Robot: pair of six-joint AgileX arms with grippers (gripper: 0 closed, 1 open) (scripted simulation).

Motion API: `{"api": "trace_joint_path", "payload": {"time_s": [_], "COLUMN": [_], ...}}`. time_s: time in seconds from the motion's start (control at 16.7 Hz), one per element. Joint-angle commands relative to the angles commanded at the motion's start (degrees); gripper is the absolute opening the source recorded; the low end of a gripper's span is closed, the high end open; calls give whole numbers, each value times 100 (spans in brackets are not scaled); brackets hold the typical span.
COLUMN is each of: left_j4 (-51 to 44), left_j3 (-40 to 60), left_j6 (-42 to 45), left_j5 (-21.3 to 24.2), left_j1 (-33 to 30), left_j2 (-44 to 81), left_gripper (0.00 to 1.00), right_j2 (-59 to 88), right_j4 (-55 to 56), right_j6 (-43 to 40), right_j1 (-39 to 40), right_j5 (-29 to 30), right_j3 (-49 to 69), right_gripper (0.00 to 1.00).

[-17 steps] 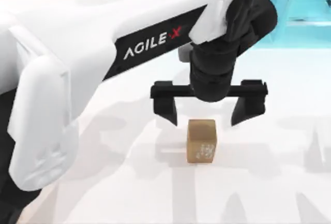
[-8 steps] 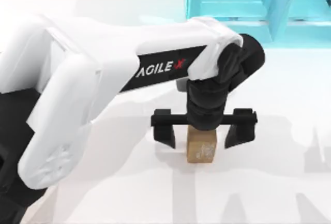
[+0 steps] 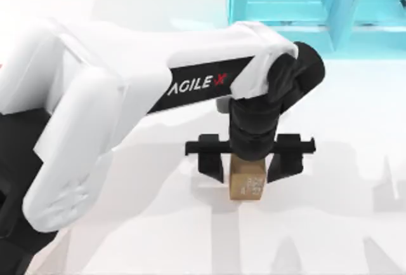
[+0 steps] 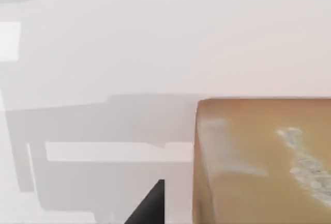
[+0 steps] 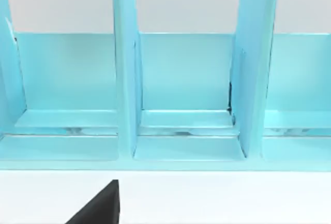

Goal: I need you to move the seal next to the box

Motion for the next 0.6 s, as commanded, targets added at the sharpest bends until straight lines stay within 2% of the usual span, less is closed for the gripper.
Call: {"api": "trace_joint_path", "payload": {"time_s": [0.42,0.6], "left_j4": [0,0], "left_j3": [0,0], "left_j6": [0,0], "left_j5": [0,0], "left_j1": [0,0], "left_j2": [0,0], "left_gripper": [2,0], "right_j2": [0,0], "right_j4": [0,0], "right_j6": [0,0], "right_j1": [0,0], "right_j5": [0,0], "right_j3": [0,0], "right_gripper": [100,100]}}
